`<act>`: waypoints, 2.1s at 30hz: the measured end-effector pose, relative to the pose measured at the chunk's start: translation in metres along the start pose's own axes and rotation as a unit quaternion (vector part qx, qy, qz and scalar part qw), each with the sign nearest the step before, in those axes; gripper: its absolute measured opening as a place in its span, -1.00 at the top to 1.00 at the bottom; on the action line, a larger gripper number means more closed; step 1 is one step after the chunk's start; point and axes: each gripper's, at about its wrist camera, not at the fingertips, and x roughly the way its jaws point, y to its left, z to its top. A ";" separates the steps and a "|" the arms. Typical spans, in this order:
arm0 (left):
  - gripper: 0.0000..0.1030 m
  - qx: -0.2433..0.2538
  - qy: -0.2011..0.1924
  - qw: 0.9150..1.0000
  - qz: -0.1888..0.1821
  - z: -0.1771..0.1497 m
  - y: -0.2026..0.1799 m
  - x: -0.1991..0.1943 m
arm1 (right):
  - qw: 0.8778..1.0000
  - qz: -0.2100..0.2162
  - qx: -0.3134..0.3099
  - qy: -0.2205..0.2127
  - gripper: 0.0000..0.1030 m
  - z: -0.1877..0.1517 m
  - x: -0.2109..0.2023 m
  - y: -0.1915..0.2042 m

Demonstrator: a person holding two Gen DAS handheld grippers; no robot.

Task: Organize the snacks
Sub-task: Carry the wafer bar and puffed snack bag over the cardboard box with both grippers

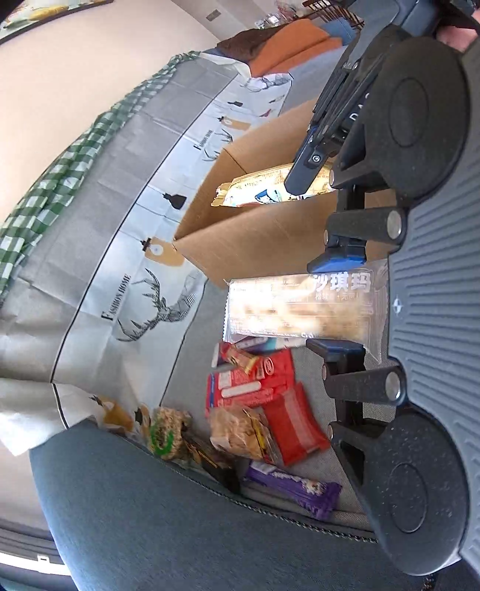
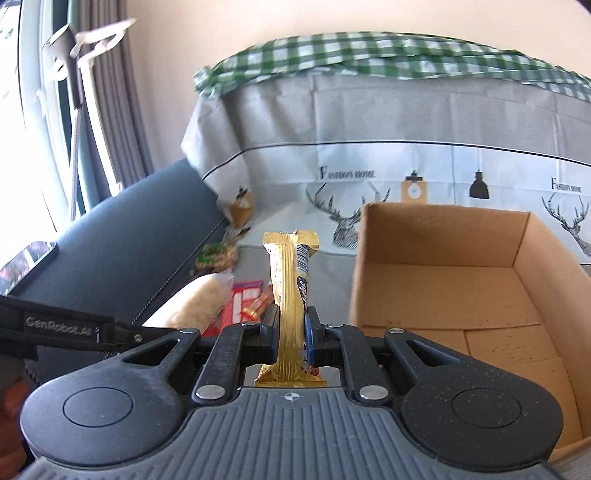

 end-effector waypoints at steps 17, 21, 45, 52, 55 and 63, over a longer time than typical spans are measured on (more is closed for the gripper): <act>0.23 0.004 -0.057 0.997 -0.045 0.009 -0.055 0.035 | 0.998 -0.028 0.039 -0.036 0.73 0.008 -0.019 -0.062; 0.23 0.024 -0.066 0.996 -0.057 0.007 -0.074 0.043 | 0.996 -0.043 0.064 -0.045 0.73 0.010 -0.026 -0.082; 0.23 0.146 -0.079 0.981 -0.100 -0.007 -0.160 0.100 | 0.975 -0.174 0.127 -0.049 0.73 0.002 -0.031 -0.149; 0.23 0.142 -0.076 0.982 -0.101 -0.006 -0.161 0.104 | 0.974 -0.180 0.127 -0.052 0.73 0.002 -0.032 -0.148; 0.23 0.143 -0.076 0.982 -0.101 -0.006 -0.161 0.103 | 0.974 -0.180 0.127 -0.052 0.73 0.002 -0.032 -0.147; 0.23 0.138 -0.078 0.982 -0.103 -0.006 -0.161 0.103 | 0.974 -0.181 0.127 -0.054 0.74 0.001 -0.032 -0.146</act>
